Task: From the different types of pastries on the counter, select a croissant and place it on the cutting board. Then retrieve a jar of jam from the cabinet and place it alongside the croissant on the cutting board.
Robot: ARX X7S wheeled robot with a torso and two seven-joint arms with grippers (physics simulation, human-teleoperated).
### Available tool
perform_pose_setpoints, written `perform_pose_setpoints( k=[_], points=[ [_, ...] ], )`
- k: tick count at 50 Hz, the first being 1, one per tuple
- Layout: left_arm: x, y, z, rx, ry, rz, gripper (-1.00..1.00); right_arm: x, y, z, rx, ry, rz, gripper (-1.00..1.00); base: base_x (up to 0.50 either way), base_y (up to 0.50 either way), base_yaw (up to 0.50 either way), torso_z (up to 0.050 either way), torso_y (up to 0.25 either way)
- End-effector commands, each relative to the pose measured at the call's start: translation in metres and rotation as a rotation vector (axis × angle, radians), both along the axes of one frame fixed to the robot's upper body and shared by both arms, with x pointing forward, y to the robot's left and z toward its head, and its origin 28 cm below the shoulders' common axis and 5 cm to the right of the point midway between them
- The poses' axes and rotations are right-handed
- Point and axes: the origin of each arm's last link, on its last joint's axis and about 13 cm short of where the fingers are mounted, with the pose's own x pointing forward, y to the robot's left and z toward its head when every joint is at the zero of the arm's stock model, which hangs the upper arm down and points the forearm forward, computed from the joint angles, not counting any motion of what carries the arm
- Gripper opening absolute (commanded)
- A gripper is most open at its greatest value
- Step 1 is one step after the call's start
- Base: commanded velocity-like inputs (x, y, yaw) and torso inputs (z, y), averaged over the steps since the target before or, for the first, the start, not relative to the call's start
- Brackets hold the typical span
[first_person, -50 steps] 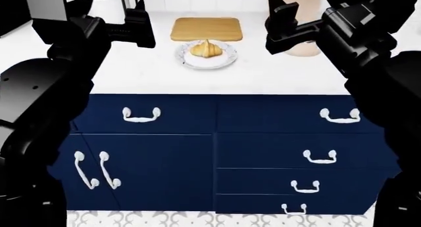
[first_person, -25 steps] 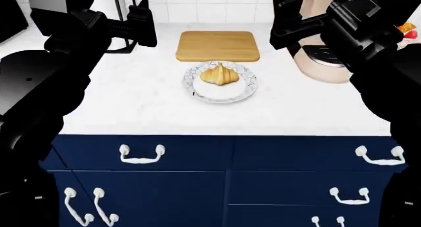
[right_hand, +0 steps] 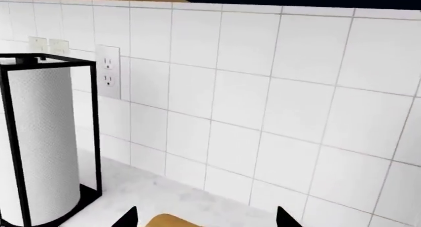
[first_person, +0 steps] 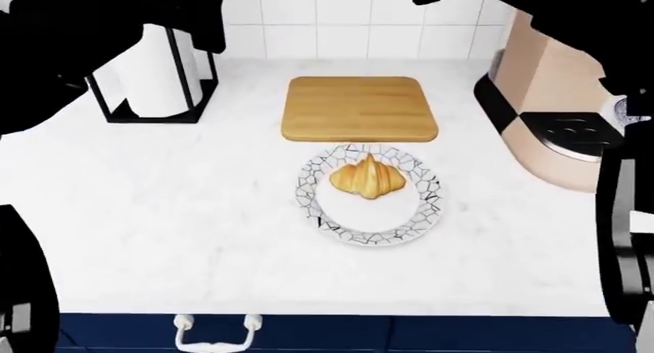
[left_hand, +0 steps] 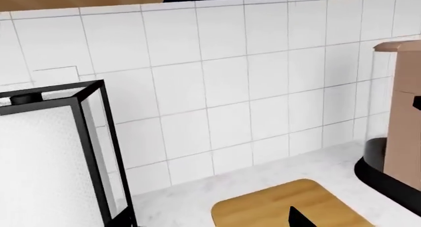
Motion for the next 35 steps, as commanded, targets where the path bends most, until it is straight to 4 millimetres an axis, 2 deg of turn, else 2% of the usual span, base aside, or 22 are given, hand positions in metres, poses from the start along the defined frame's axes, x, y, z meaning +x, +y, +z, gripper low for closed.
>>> perform_pose_setpoints(
  k=[1, 5, 9, 17, 28, 35],
  points=[
    [-0.019, 0.000, 0.014, 0.007, 0.037, -0.070, 1.00, 0.008, -0.009, 0.019, -0.018, 0.066, -0.011, 1.00, 0.50, 0.00, 0.00, 0.000, 0.000],
    [-0.019, 0.000, 0.013, 0.009, 0.039, -0.076, 1.00, 0.008, -0.009, 0.020, -0.027, 0.076, 0.000, 1.00, 0.46, 0.00, 0.00, 0.000, 0.003],
    [-0.019, 0.000, 0.012, 0.007, 0.046, -0.080, 1.00, 0.007, -0.011, 0.023, -0.084, 0.142, 0.064, 1.00, 0.00, 0.00, 0.00, 0.000, 0.003],
    [-0.021, -0.002, 0.011, -0.008, 0.076, -0.123, 1.00, 0.010, -0.017, 0.037, -0.267, 0.408, 0.267, 1.00, 0.00, 0.00, 0.00, 0.000, 0.000],
    [-0.022, -0.001, 0.007, -0.007, 0.094, -0.157, 1.00, 0.016, -0.013, 0.029, -0.600, 0.599, 0.454, 1.00, 0.00, 0.00, 0.00, 0.000, 0.000],
    [-0.021, 0.003, 0.004, -0.012, 0.099, -0.157, 1.00, 0.019, -0.009, 0.022, -0.694, 0.661, 0.568, 1.00, 0.00, 0.00, 0.00, 0.000, 0.000]
  ],
)
